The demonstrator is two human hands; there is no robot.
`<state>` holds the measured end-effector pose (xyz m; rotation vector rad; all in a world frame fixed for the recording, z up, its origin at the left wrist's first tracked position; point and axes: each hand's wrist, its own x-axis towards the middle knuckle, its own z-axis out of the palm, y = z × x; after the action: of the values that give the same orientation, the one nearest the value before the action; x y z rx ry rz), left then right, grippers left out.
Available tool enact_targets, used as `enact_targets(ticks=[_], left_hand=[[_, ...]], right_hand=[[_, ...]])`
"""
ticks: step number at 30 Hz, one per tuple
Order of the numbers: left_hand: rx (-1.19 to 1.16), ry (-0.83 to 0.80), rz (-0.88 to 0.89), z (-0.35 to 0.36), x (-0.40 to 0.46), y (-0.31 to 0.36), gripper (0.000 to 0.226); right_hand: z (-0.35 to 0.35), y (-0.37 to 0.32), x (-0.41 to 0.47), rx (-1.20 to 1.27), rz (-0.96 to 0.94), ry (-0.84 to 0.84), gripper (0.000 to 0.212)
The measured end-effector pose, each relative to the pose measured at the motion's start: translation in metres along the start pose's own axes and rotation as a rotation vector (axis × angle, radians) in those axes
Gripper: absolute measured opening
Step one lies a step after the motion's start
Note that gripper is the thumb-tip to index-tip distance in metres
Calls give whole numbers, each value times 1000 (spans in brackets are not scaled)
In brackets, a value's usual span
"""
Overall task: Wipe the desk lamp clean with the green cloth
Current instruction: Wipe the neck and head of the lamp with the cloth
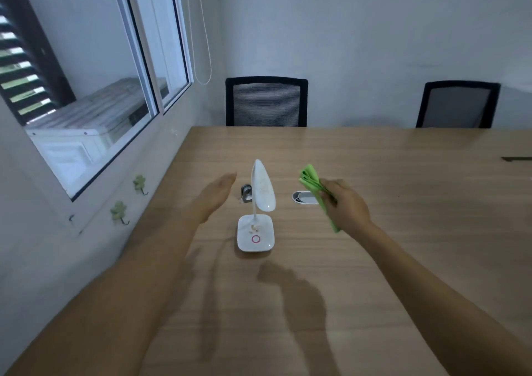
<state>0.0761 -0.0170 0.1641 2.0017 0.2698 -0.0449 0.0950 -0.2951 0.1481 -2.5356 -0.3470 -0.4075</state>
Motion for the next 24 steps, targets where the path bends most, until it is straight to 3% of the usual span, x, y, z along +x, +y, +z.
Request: enact_targets(ticks=[4, 11, 15, 19, 24], left_hand=[[-243, -155, 10, -4, 12, 42, 59], [-78, -207, 85, 4, 16, 51, 29], [-224, -147, 55, 6, 20, 48, 34], [-199, -221, 77, 2, 17, 42, 23], [-185, -242, 85, 1, 17, 43, 38]], right_hand=[[-33, -38, 13, 40, -175, 26, 36], [-37, -75, 16, 82, -313, -45, 37], [-36, -86, 26, -6, -371, -107, 34], [-49, -90, 14, -85, -450, -198, 35], [-66, -84, -32, -71, -634, -259, 36]])
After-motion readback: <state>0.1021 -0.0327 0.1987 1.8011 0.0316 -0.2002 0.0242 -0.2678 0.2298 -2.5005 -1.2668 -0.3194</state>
